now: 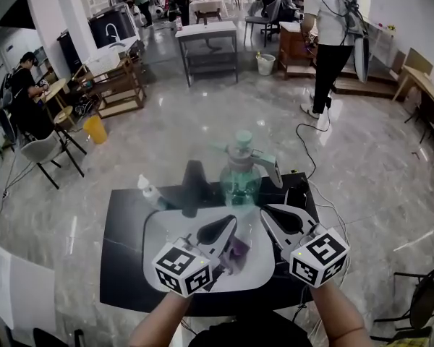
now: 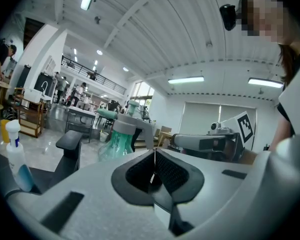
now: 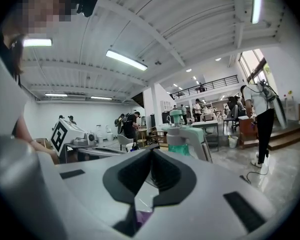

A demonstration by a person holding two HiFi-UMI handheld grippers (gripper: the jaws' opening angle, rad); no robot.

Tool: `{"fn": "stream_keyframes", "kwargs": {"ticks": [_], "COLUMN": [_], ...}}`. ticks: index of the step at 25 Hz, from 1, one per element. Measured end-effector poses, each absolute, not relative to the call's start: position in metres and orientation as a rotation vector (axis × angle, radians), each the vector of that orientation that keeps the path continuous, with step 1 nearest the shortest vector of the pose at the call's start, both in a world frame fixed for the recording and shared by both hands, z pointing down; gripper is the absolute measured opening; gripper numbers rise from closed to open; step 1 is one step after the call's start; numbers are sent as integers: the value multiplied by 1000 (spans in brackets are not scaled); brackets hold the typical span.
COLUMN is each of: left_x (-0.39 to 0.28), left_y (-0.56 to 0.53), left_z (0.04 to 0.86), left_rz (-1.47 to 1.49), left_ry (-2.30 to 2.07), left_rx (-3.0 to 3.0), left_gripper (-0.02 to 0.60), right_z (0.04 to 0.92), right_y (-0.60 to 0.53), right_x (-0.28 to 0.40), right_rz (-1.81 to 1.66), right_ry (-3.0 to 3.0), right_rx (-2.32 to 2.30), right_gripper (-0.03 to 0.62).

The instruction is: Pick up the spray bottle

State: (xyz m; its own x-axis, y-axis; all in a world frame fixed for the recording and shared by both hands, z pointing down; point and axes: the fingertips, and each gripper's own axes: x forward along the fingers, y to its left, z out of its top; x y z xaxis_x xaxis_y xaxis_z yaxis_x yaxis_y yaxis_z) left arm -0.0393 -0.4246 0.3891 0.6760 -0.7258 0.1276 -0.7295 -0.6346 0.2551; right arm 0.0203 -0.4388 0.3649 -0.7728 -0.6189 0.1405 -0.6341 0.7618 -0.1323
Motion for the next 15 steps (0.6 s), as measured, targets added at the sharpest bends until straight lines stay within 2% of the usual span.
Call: {"fn": "stream_keyframes", "kwargs": {"ticks": [13, 14, 15], "left_x": [-52, -54, -56], "left_y": [-471, -476, -480], "left_z": [394, 395, 396], "left_rz": [19, 18, 14], "left_ry": [-1281, -1291, -1299], "left_rx": [2560, 2553, 2547], "left_gripper": [9, 9, 9], "right_z": [337, 336, 336], "right_y": [-508, -513, -517], "right_x": [49, 50, 49], "right_rz": [100, 90, 83], "right_ry": [-2892, -2896, -2901], "right_rx": [1134, 1126, 1108], "right_gripper": [11, 16, 60]}}
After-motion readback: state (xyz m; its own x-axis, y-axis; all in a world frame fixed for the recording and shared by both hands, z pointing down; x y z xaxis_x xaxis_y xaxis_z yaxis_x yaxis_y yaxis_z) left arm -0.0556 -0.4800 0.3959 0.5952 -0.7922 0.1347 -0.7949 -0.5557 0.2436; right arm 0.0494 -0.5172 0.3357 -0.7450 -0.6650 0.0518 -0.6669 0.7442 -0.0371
